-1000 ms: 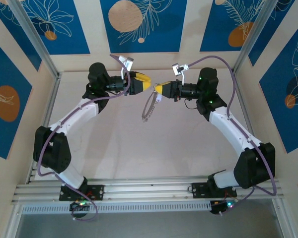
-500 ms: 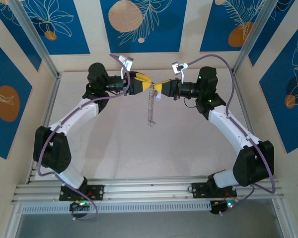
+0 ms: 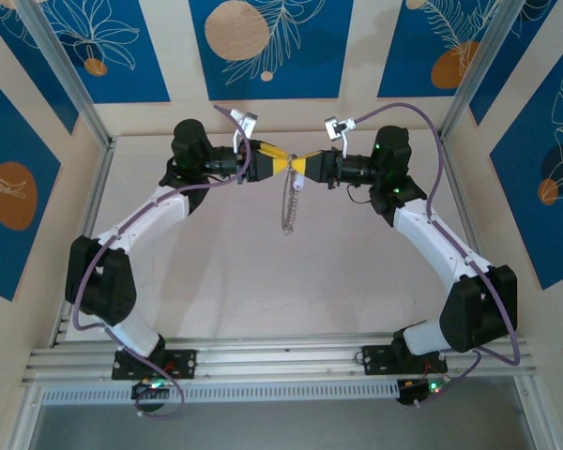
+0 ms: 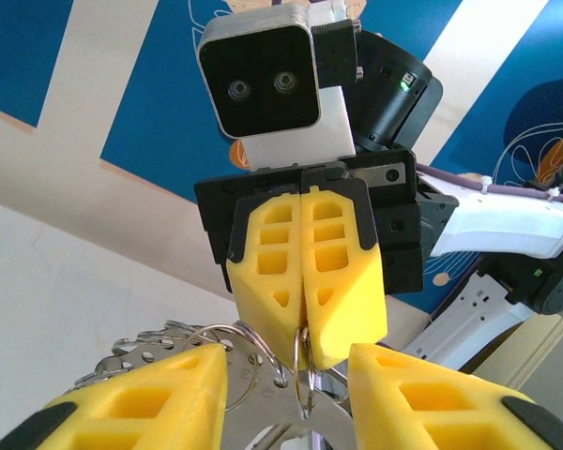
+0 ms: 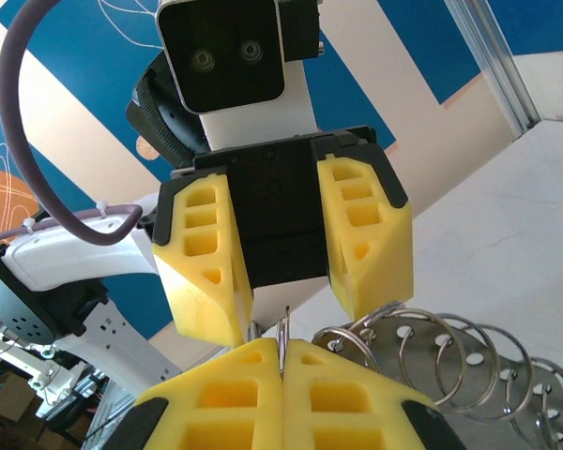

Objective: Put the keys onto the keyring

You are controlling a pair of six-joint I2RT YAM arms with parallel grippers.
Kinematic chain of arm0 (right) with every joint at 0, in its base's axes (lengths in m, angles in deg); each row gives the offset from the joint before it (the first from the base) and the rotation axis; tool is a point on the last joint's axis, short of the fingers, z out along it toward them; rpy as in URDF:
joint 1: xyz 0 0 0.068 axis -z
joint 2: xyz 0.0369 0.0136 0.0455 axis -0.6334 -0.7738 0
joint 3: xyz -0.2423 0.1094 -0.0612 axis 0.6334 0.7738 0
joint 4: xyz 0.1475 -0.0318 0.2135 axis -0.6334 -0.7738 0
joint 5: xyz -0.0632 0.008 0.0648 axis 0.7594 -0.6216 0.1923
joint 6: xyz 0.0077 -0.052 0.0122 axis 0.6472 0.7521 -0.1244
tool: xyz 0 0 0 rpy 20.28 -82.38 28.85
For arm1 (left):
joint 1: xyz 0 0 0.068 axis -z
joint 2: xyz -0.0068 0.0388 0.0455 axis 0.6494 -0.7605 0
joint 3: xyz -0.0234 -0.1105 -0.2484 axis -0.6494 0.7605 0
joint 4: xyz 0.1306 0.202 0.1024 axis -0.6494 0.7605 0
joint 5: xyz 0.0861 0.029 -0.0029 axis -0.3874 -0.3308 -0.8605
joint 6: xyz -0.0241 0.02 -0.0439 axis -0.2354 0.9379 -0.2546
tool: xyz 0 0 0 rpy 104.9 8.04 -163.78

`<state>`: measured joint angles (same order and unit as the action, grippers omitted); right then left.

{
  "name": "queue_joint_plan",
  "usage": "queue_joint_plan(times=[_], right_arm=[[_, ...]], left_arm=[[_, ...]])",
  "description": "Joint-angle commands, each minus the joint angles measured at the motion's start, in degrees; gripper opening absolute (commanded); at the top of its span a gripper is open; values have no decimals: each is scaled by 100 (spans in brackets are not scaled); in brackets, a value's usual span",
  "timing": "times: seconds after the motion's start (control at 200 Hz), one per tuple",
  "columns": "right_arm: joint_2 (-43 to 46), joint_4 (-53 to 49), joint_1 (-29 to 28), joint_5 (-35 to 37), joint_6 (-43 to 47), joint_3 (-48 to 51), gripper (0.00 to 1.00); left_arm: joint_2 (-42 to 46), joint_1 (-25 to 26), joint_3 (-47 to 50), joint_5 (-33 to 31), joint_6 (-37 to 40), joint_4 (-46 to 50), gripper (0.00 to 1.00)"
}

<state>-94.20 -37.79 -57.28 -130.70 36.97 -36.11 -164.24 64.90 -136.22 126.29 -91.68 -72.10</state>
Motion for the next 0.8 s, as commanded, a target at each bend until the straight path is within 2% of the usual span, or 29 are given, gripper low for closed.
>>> queue_joint_plan(times=[0.0, 0.385, 0.47, 0.54, 0.635, 0.725, 0.795], right_arm=[[-15, 195, -11, 70, -63, -199, 0], [-35, 193, -22, 93, -61, -186, 0], [-41, 183, -21, 75, -54, -175, 0], [-49, 183, -20, 51, -54, -177, 0], [-19, 119, 12, 50, -77, -177, 0], [87, 153, 111, 105, -192, -80, 25], [222, 258, 212, 156, -312, 65, 34]], left_arm=[[-68, 68, -123, 175, 154, 43, 34], [-129, 135, -180, 157, 189, 63, 19], [-125, 144, -172, 130, 188, 25, 13], [-112, 152, -141, 90, 181, -32, 0], [-28, 151, -26, -116, 195, -125, 0], [103, 153, 119, -374, 258, -183, 0], [193, 152, 188, -549, 364, -83, 0]])
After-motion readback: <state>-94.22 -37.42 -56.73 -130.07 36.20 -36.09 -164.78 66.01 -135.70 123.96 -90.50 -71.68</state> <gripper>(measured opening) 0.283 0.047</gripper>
